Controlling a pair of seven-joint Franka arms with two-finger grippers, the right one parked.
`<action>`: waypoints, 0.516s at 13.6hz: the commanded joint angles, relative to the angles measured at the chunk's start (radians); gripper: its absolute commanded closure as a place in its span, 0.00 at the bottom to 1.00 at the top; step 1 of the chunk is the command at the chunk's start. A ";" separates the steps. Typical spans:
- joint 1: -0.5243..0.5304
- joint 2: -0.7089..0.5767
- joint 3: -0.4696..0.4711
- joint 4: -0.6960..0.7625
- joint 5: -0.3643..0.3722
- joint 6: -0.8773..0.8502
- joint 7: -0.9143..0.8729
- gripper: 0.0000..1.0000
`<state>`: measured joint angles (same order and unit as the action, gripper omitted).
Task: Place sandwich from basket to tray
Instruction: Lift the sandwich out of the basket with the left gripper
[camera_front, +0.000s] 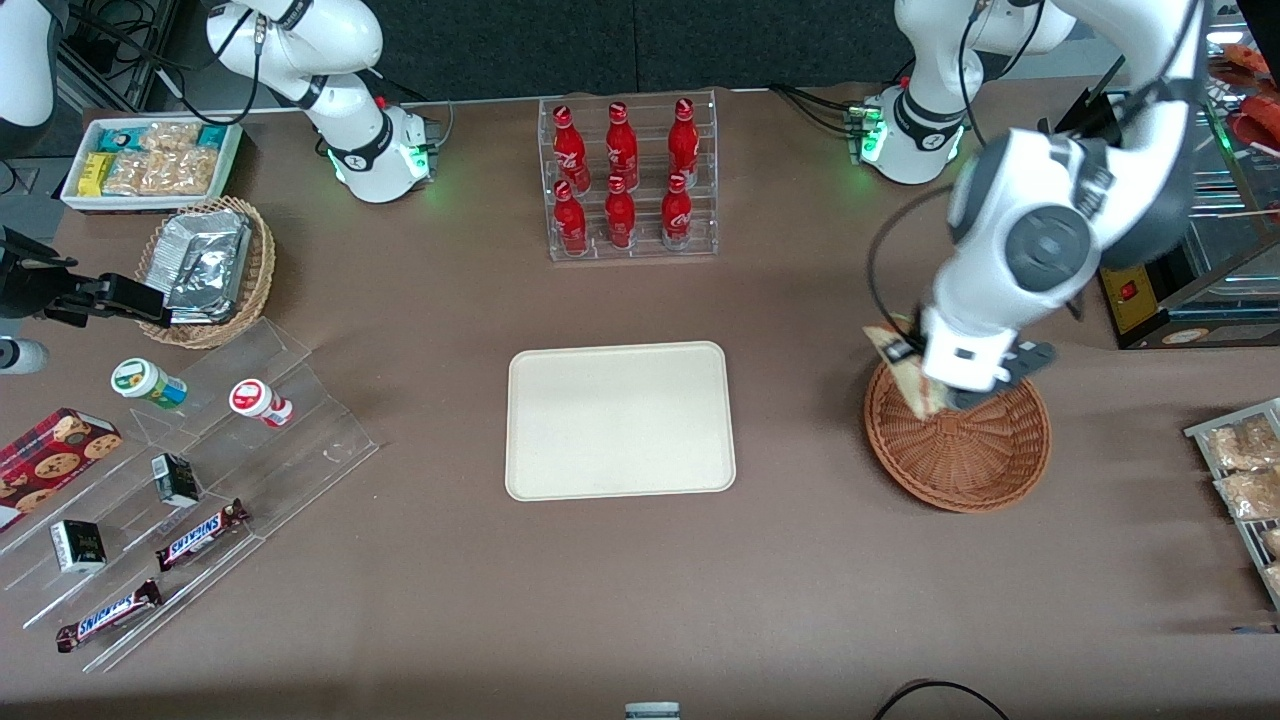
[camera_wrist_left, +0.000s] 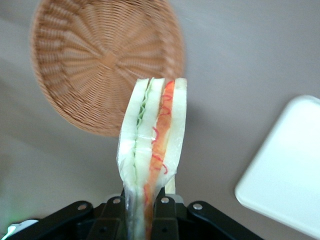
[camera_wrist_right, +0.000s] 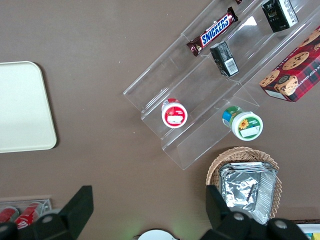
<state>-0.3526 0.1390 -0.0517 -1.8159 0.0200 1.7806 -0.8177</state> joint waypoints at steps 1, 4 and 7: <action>-0.123 0.040 0.001 0.041 0.015 0.008 -0.024 1.00; -0.277 0.146 0.001 0.090 0.017 0.135 -0.044 1.00; -0.367 0.305 0.003 0.219 0.012 0.152 -0.051 1.00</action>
<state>-0.6680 0.3211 -0.0641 -1.7320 0.0203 1.9458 -0.8574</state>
